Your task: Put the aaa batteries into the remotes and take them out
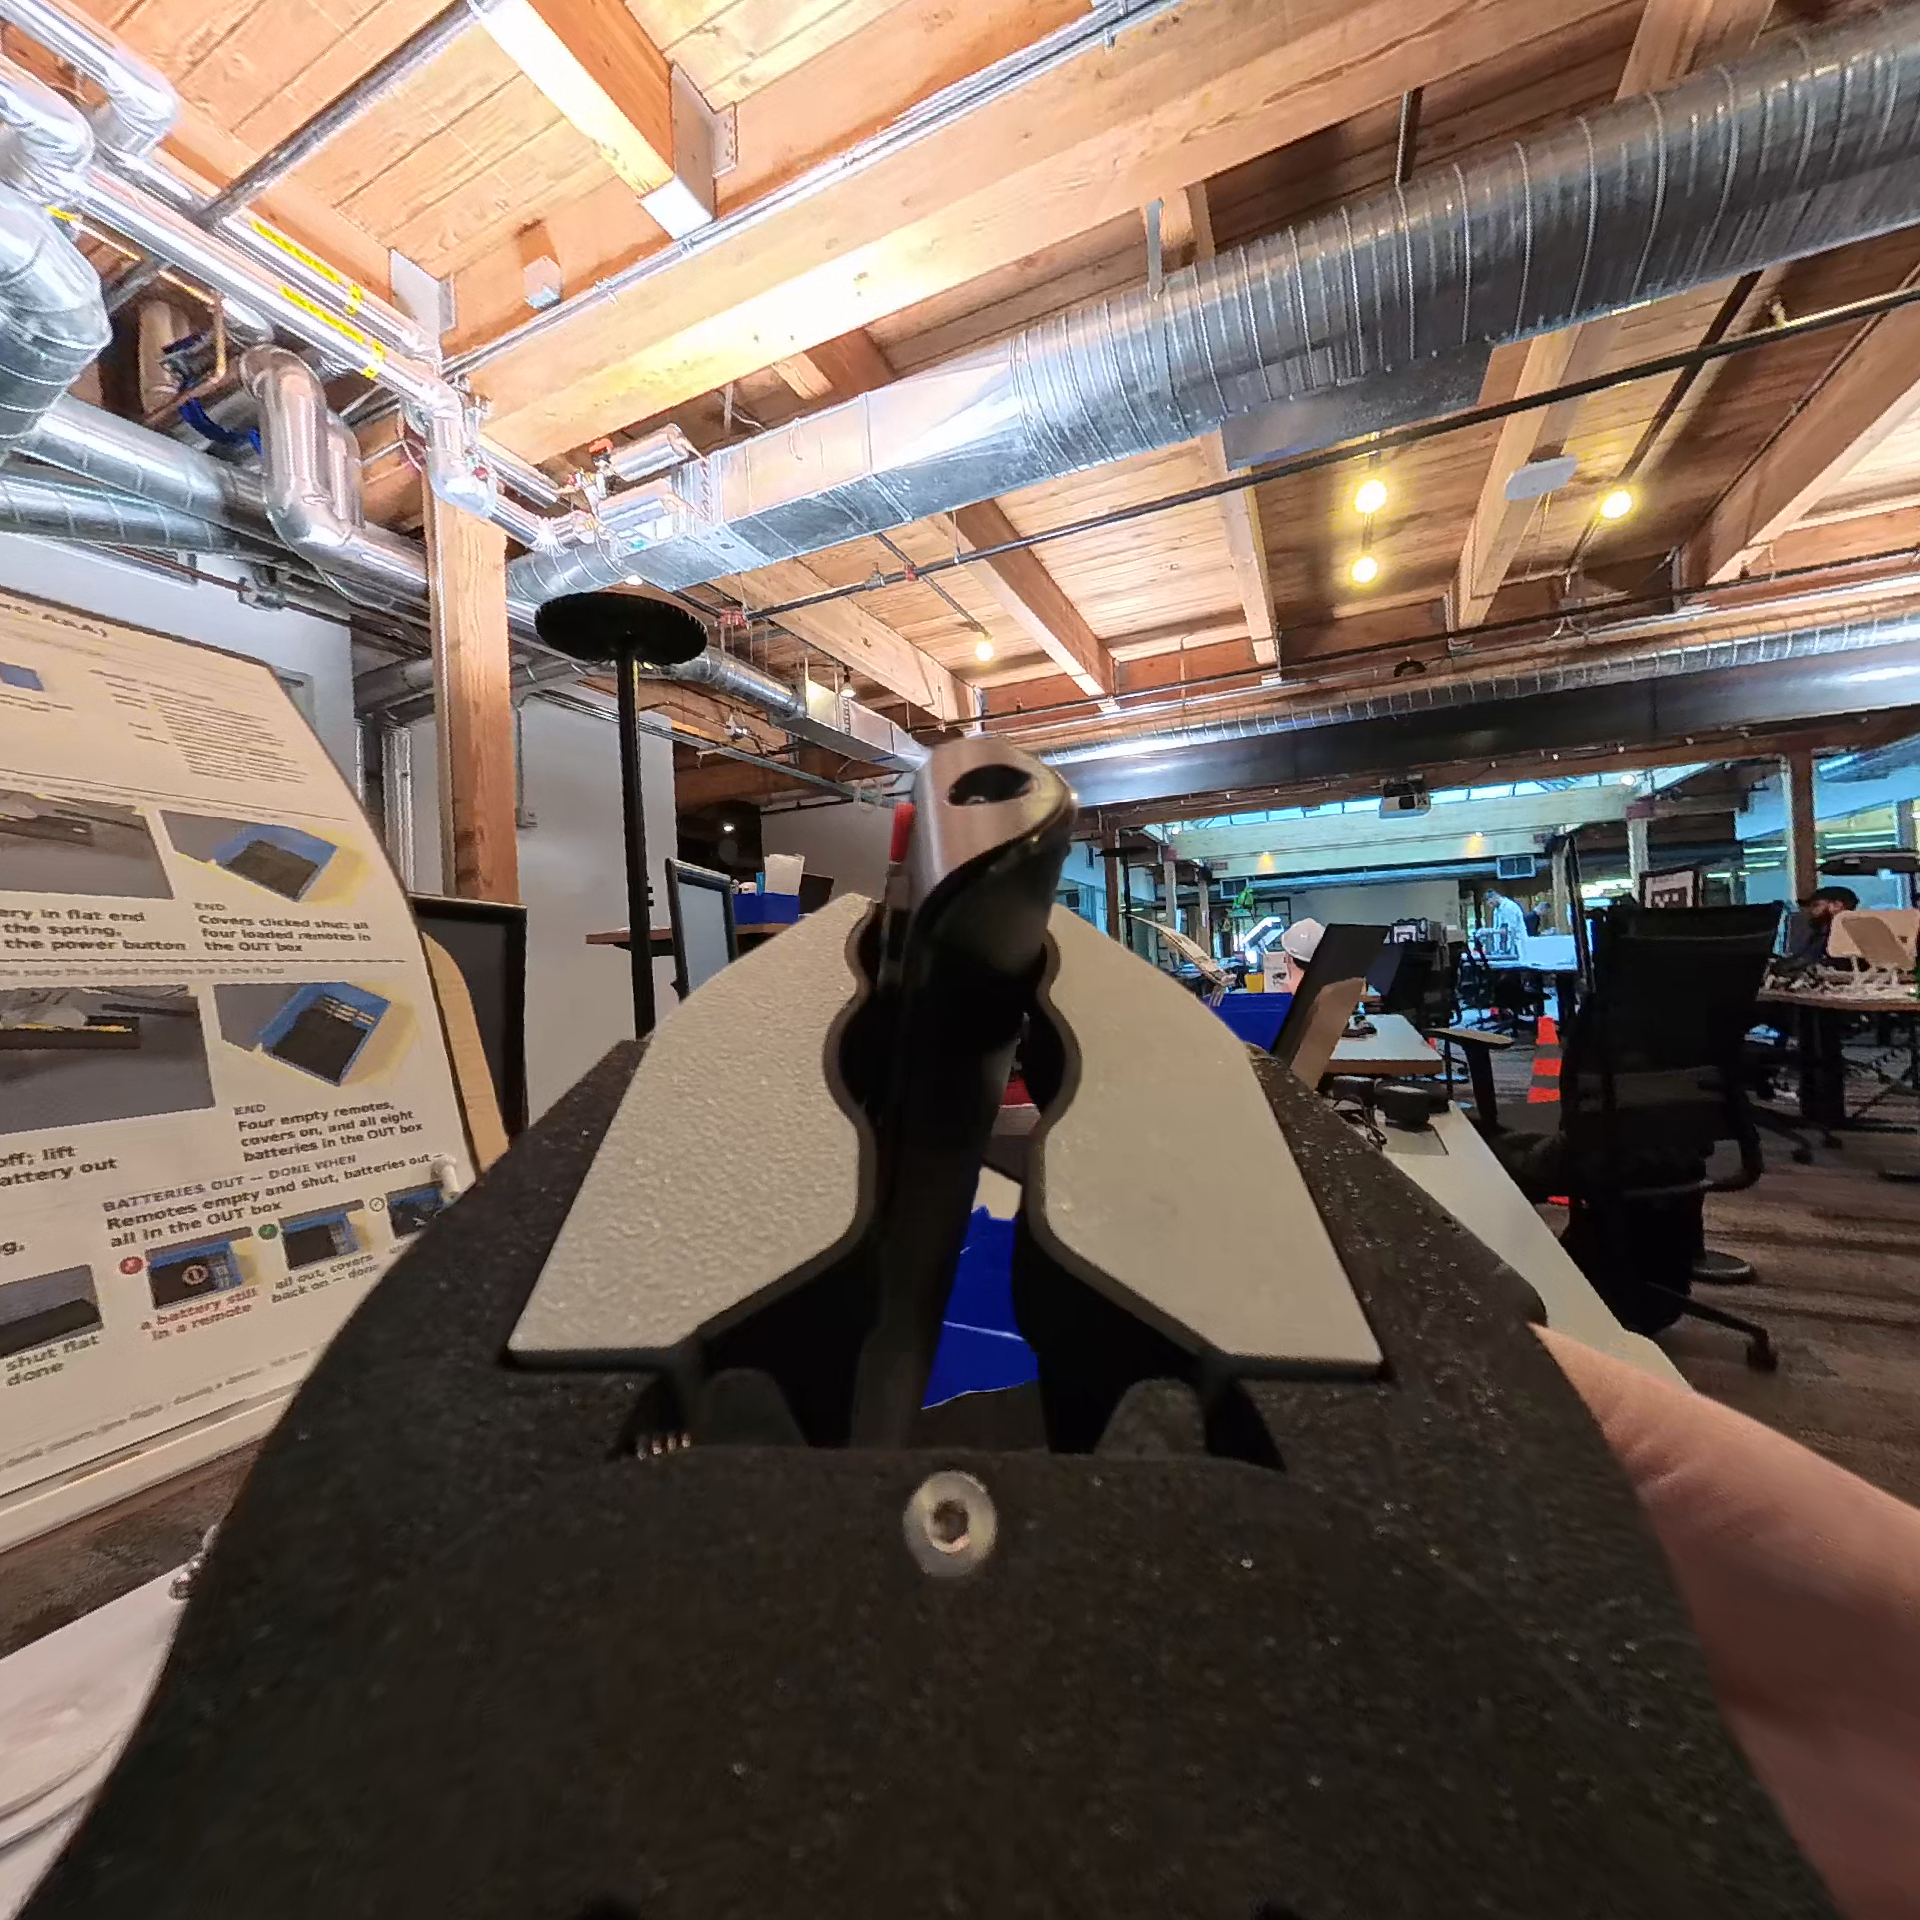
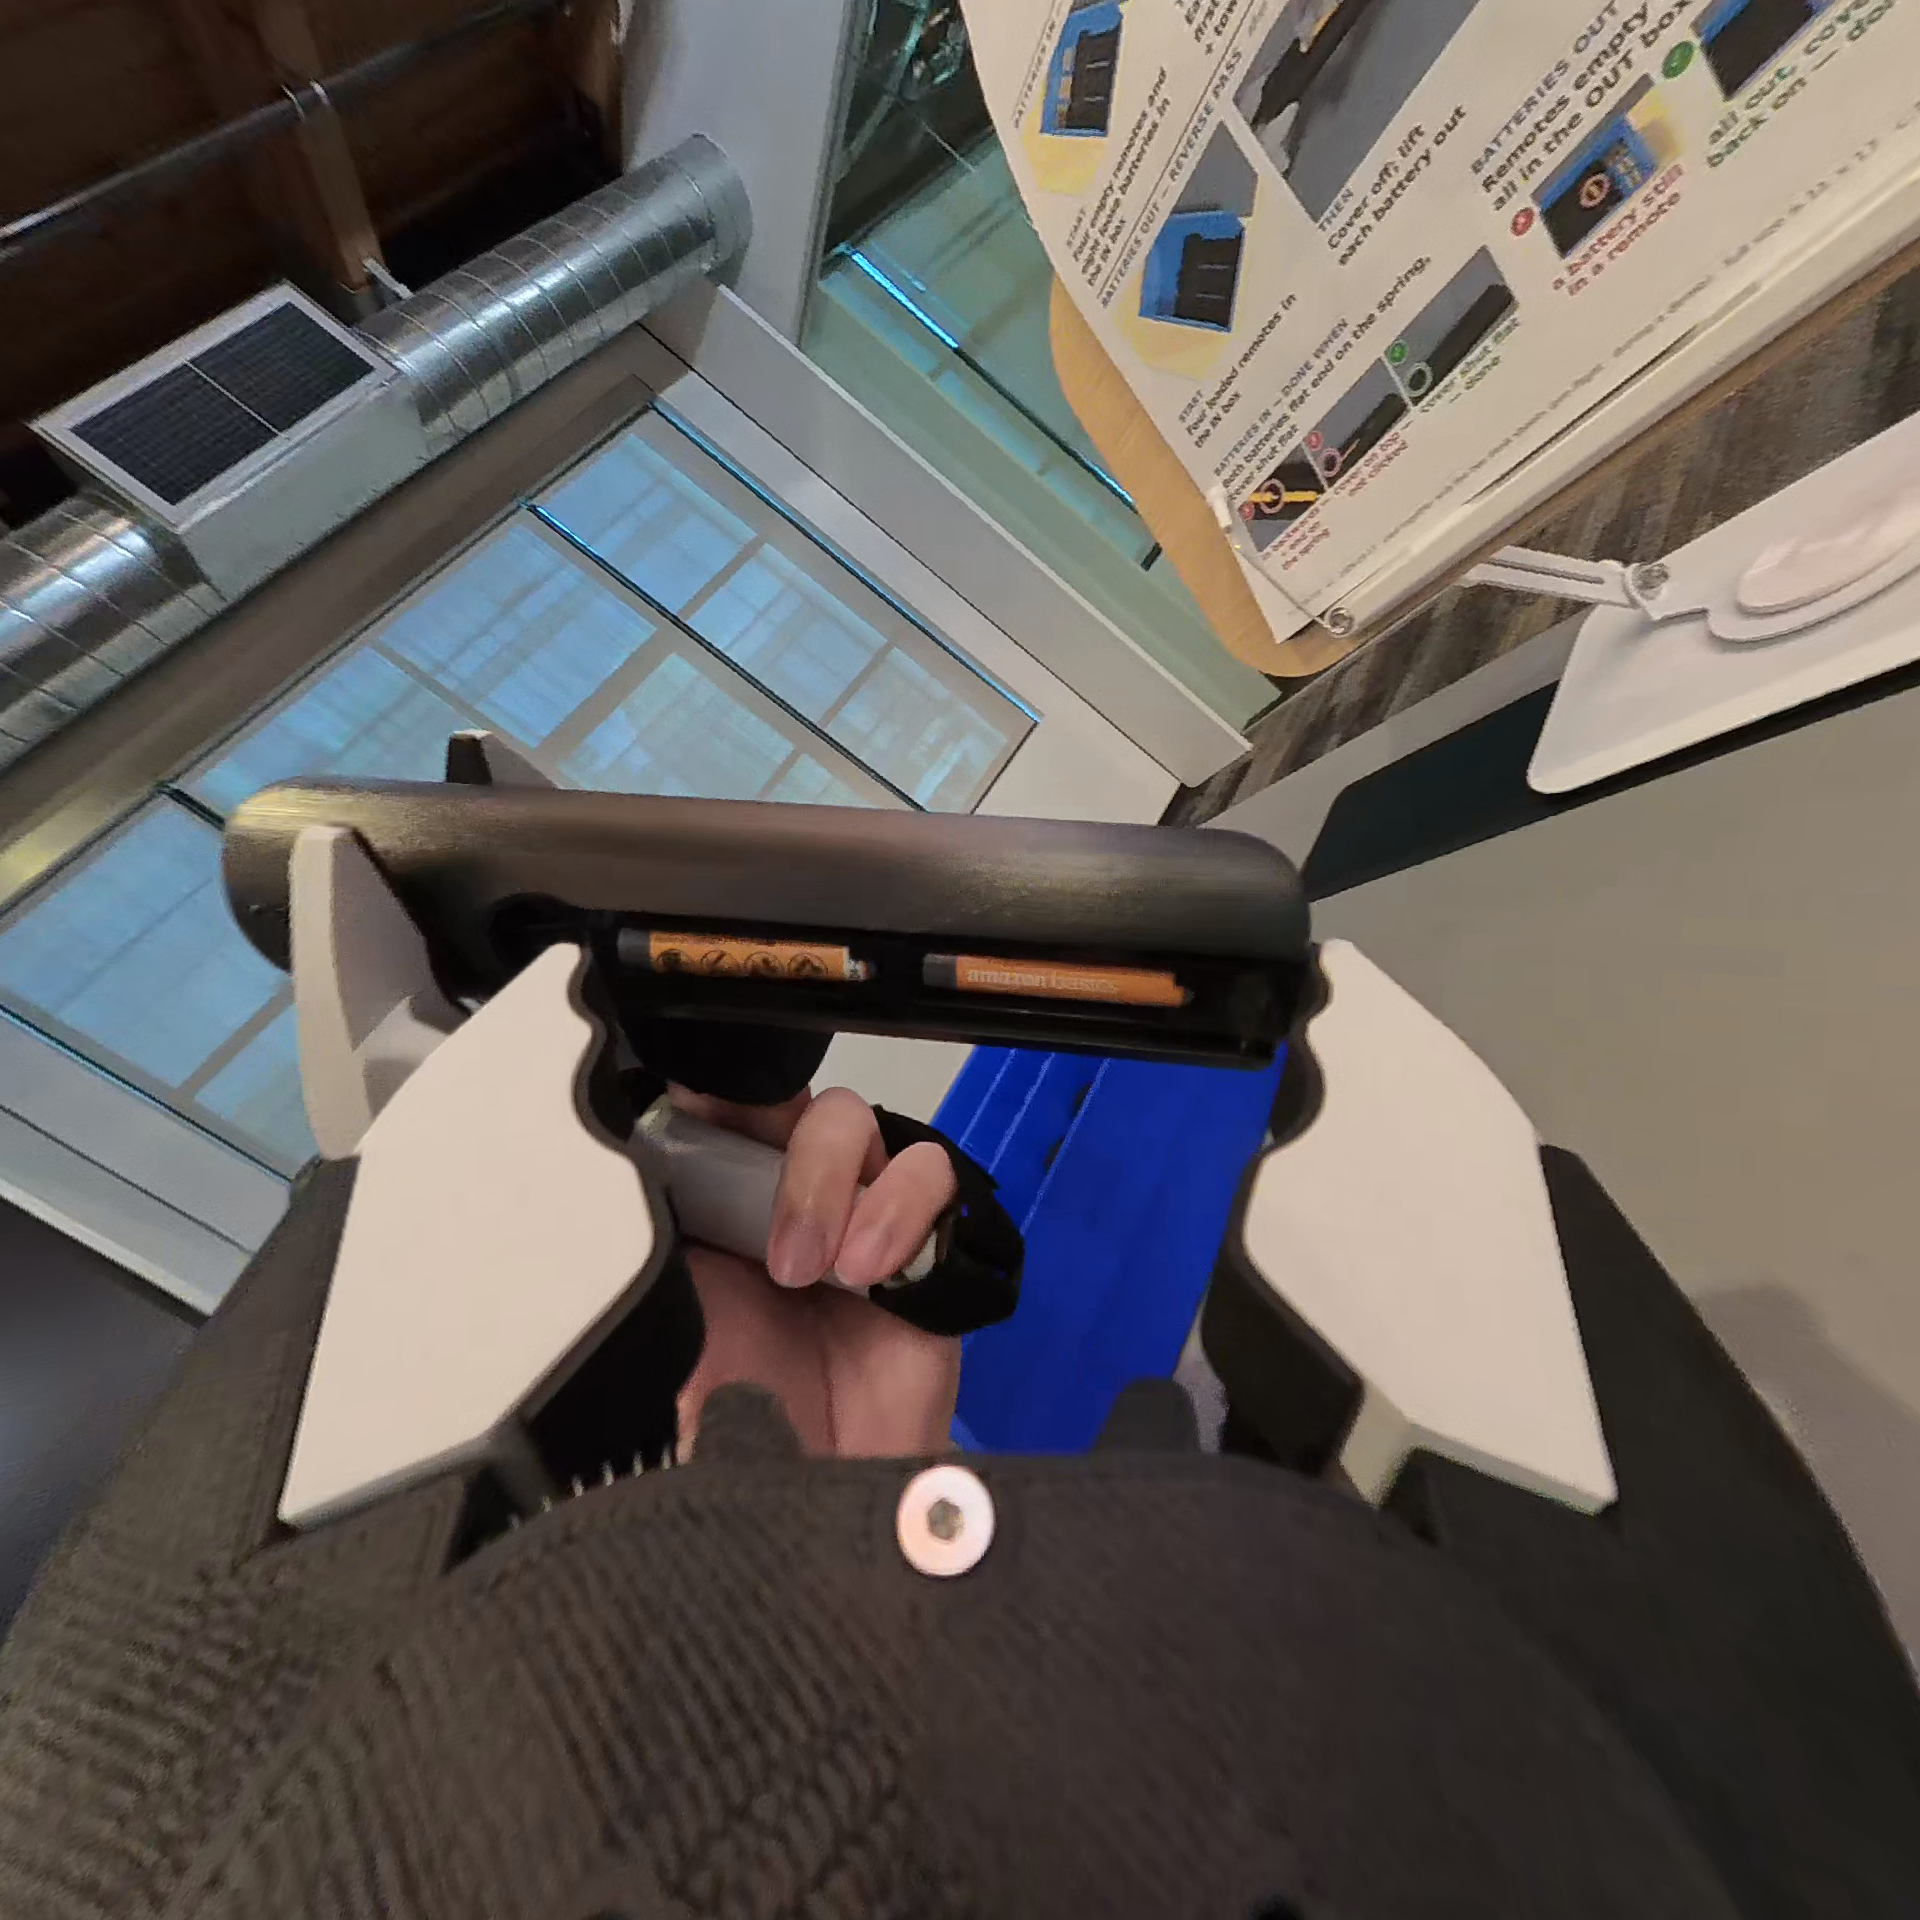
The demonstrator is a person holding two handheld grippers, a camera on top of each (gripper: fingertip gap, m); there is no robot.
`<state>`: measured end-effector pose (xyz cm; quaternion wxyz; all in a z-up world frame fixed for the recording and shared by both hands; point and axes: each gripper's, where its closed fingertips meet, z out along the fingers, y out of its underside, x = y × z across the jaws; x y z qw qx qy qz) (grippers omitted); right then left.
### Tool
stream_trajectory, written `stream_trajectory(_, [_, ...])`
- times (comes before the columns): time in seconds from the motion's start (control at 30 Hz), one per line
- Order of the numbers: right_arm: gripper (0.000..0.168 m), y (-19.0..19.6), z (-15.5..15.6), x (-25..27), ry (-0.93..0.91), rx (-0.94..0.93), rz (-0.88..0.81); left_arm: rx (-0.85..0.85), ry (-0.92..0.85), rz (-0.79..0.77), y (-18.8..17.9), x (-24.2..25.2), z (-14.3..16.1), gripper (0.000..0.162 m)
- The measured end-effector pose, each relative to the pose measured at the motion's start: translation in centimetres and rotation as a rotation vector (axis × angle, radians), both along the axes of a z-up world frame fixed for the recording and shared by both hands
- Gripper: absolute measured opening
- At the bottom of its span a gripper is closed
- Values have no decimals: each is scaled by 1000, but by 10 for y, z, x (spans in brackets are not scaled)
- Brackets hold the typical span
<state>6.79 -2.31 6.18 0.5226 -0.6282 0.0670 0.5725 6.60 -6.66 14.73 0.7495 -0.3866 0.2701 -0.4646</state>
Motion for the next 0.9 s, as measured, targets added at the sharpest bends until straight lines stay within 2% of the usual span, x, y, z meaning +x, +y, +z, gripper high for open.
stream_trajectory(0.17, [114, -1, 4, 4, 54, 20, 2, -6, -25, -17, -1, -4, 4, 24])
stream_trajectory(0.9, [114, -2, -1, 8, 33, 21, 45, -40, -11, -47, -2, 3, 0, 25])
